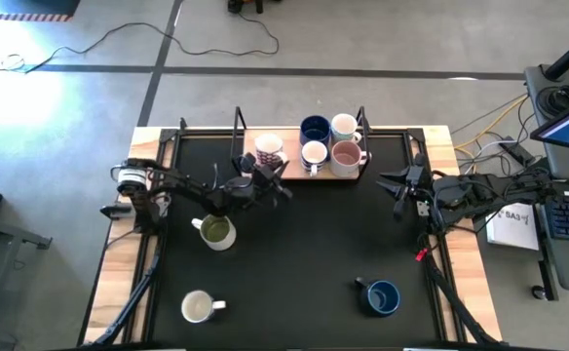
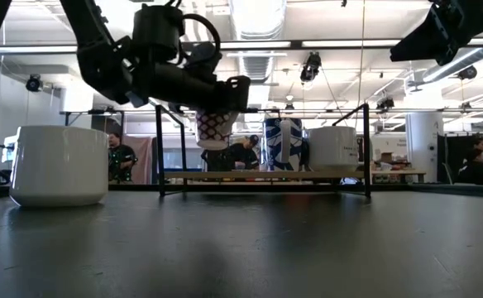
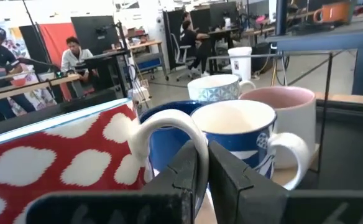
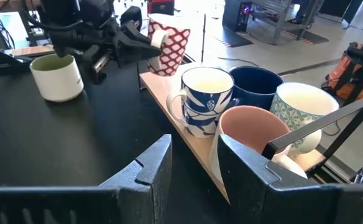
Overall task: Place coffee mugs
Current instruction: Put the red mug on the shelf
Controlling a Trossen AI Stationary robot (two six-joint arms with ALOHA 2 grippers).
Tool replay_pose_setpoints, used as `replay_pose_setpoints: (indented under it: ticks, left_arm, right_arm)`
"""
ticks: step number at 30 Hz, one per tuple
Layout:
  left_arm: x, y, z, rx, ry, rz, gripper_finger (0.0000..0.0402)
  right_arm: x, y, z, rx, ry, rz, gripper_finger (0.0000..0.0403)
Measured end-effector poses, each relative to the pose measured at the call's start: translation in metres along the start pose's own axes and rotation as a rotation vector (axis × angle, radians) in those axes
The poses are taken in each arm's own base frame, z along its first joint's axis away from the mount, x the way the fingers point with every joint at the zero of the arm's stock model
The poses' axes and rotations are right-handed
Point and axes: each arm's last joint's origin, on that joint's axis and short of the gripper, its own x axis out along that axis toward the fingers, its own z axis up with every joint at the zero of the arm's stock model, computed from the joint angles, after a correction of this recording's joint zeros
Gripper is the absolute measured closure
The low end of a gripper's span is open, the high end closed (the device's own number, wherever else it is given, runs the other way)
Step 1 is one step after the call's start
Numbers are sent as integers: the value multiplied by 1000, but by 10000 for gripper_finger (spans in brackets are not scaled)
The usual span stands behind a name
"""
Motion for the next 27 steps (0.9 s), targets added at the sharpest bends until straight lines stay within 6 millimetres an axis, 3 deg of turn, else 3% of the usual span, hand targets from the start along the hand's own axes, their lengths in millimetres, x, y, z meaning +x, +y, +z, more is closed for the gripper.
replay_pose_setpoints:
  ticks: [4,18,27]
  left_arm:
    - [5,-1,-1,-17,-2,7,394]
    - [28,-25,-52,-55,-64,39,394]
    - [29,-26,-58,-28,-56,73,394]
  right_arm:
    - [0,0,0,0,0,0,282]
    - [0,0,0,0,0,0,282]
    - [0,0,0,0,0,0,282]
